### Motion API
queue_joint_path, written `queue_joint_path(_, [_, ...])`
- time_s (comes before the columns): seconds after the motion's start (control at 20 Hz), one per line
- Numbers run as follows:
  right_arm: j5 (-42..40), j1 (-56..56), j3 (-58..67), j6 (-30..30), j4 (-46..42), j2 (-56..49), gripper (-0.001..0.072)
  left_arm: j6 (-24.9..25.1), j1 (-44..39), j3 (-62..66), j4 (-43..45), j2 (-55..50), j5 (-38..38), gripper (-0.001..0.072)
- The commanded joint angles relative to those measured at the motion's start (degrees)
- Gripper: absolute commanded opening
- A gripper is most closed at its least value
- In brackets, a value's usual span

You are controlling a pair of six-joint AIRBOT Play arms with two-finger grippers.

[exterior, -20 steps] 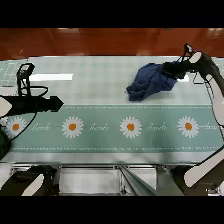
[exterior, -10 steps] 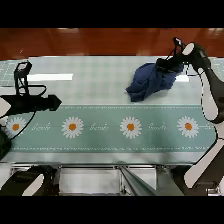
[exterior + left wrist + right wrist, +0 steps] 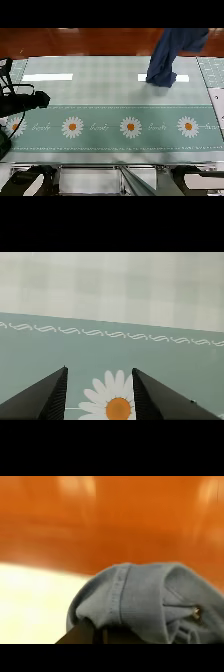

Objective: Fold the shirts.

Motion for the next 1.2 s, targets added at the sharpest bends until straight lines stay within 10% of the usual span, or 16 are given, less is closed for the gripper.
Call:
queue_joint_path(0.0, [-2.2,4.1,0.2,-2.2,-0.5,11.1,0.0024,-1.9,0.0,0.1,-2.1,0.3,0.1,0.0504])
queue_joint_path(0.35, [-8.1,16.6,0.2,-4.0,-3.8,21.4,0.0024,-1.8,0.1,0.1,-1.5,1.0,0.6,0.0504])
queue_joint_path(0.75, [8.9,33.9,-10.1,2.6,-13.9,15.2,0.0024,-1.8,0.1,0.1,-1.2,1.4,0.6,0.0504])
queue_joint_path(1.15, [-1.4,44.1,-29.1,1.3,3.0,2.7,0.0024,-1.8,4.1,2.6,5.6,1.8,0.0,0.0504])
